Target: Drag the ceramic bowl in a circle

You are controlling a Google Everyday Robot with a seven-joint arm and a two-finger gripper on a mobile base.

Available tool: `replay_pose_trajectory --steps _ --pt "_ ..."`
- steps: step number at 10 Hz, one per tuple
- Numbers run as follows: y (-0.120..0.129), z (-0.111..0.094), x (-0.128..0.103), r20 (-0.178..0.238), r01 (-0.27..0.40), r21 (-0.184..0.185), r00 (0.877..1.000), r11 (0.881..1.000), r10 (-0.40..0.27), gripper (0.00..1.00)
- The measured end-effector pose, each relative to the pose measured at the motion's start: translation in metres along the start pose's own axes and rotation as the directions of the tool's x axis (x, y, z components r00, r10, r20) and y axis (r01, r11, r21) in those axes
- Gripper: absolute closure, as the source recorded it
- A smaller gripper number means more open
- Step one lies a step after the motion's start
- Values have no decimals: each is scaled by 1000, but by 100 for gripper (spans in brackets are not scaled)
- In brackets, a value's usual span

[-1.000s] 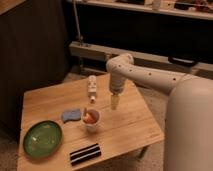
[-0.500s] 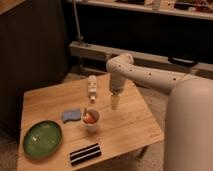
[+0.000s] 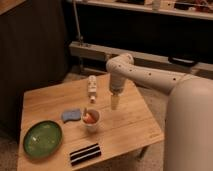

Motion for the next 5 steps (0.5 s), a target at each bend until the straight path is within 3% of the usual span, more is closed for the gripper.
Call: replay_pose_trajectory --steps 4,5 --pt "1 -2 -1 1 5 5 1000 1000 -5 20" --pt "2 -6 -5 -1 40 42 999 998 -40 20"
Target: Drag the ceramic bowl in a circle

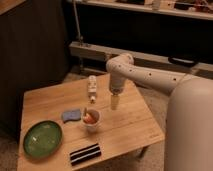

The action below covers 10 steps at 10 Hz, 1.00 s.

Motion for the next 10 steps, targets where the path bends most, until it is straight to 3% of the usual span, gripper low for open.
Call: replay_pose_trajectory --steps 1,2,3,4,5,6,7,9,10 --pt "2 -8 -7 9 45 43 999 998 -45 20" --pt "3 -22 -13 9 118 110 993 987 -120 20" --pt "4 -45 -23 11 217 189 975 958 -223 20" --pt "6 -63 -32 15 301 240 950 923 -313 20" --pt "6 -83 -38 16 405 291 904 867 -427 20" --pt "7 -101 -44 20 519 323 832 791 -554 20" --pt "7 -111 -52 18 587 335 778 737 -628 20" --pt "6 -134 -64 5 707 370 647 603 -762 20" --pt "5 -142 -66 -5 740 382 601 554 -799 20"
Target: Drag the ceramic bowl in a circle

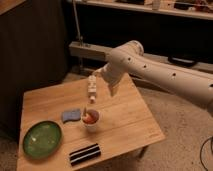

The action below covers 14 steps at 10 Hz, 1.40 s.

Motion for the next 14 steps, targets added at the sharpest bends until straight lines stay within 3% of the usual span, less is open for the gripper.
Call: replay_pose_trajectory --steps 1,3,4,5,6,7,8,9,10,11,12,14 --pt "-3 -2 -2 4 28 1 1000 1000 -28 20" --pt "-7 2 -15 77 74 64 994 995 -79 20" --pt "-12 3 -28 134 142 131 978 981 -159 20" --pt "-12 4 -39 190 217 199 948 956 -255 20" --pt "-12 4 -59 263 326 305 874 895 -408 20" --pt "-12 5 -81 303 407 382 793 830 -529 20" --pt "-14 7 -96 317 470 420 725 776 -611 20" --pt "-18 12 -117 325 549 460 628 698 -708 20" --pt "-19 14 -128 324 586 485 568 649 -756 20" --pt "-19 14 -135 322 611 504 523 611 -789 20" --pt "-20 15 -139 320 623 513 500 591 -805 20" --pt "-21 12 -135 311 640 489 506 592 -804 20"
